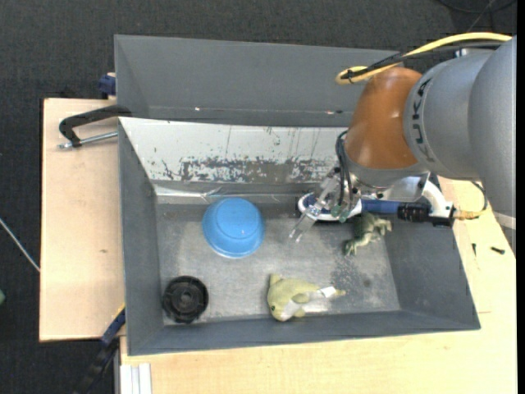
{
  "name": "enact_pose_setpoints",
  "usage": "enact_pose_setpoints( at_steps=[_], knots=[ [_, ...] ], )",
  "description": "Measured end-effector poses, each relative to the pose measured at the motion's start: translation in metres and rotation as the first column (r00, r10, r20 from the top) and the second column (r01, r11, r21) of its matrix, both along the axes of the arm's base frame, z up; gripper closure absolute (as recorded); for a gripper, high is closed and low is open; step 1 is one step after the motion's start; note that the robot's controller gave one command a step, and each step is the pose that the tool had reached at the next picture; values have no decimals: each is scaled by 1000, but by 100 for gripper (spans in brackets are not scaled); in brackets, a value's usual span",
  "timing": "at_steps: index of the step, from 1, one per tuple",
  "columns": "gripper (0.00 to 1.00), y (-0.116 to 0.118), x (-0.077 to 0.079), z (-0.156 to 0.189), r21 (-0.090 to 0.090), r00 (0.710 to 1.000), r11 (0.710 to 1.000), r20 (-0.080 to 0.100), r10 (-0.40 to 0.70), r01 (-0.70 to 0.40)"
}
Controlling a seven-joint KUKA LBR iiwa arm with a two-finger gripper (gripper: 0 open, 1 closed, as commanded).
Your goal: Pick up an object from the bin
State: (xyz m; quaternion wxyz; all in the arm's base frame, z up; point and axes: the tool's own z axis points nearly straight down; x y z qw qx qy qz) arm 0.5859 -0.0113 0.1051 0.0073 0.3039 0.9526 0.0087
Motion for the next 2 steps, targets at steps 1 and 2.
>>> enact_pose_setpoints(
  at_steps=[1, 2],
  knots=[
    [0, -11, 15, -22, 15, 964, 964, 27, -266, 266],
    [0, -63, 14, -33, -8, 847, 847, -11, -531, 531]
  ],
)
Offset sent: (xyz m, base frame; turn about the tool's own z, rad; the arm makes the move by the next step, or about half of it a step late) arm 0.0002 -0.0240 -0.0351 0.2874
